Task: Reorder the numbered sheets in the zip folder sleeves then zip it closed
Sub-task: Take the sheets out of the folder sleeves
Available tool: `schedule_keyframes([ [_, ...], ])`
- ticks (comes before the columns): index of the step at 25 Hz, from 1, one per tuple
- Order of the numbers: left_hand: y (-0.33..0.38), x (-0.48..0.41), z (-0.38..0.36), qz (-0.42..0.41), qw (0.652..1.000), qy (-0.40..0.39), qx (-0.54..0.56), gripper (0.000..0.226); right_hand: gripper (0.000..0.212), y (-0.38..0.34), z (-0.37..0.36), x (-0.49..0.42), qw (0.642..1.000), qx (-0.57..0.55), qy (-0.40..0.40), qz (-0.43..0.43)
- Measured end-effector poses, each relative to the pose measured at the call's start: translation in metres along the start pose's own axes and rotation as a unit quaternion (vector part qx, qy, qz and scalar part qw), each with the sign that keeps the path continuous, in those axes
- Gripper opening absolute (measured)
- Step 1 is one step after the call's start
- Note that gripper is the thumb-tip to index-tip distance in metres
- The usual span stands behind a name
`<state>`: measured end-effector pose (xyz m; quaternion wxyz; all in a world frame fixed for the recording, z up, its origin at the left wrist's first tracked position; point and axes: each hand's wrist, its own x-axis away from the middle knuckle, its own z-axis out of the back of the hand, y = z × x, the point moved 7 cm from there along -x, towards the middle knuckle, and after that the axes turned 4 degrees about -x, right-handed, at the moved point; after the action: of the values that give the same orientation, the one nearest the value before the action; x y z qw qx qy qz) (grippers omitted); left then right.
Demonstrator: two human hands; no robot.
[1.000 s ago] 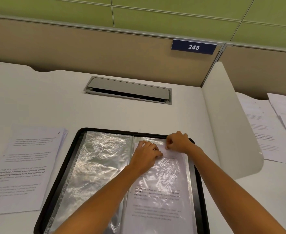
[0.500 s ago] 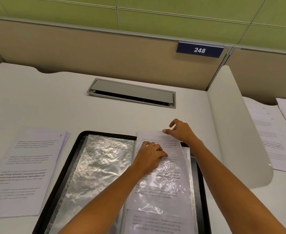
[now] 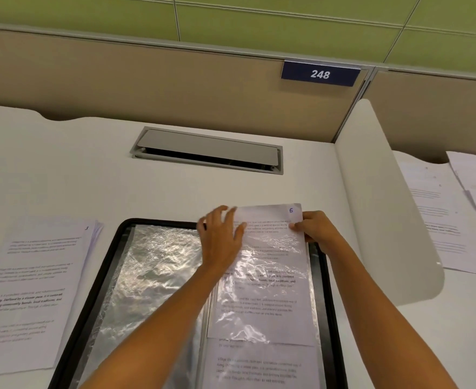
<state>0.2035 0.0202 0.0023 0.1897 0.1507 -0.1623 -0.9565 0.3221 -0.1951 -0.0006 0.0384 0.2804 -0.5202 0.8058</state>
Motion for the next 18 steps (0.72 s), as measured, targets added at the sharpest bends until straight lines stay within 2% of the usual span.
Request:
schedule_keyframes([
  [3,-0.033,-0.014,-0.012,0.137,0.978,-0.152,-0.038,0.068,0.027,-0.016,0.004,0.0,0.998,-0.056,0.004,0.039],
  [5,-0.041,-0.021,-0.016,0.163,0.964,-0.208,-0.021,0.065,0.025,-0.028,0.004,-0.002,0.995,-0.087,0.003,0.056],
  [9,-0.044,-0.036,-0.011,0.241,0.939,-0.194,0.15,0.037,0.028,-0.051,0.003,-0.009,0.99,-0.119,0.003,0.08],
  [12,-0.046,-0.049,-0.009,0.299,0.887,-0.134,0.324,0.029,0.026,-0.07,0.004,-0.011,0.983,-0.149,0.006,0.107],
  [15,-0.045,-0.064,0.0,0.321,0.876,-0.095,0.347,0.023,0.023,-0.075,0.004,-0.013,0.977,-0.187,-0.004,0.102],
  [18,-0.04,-0.074,0.006,0.33,0.831,-0.05,0.445,0.015,0.027,-0.066,-0.001,-0.013,0.983,-0.167,-0.019,0.073],
])
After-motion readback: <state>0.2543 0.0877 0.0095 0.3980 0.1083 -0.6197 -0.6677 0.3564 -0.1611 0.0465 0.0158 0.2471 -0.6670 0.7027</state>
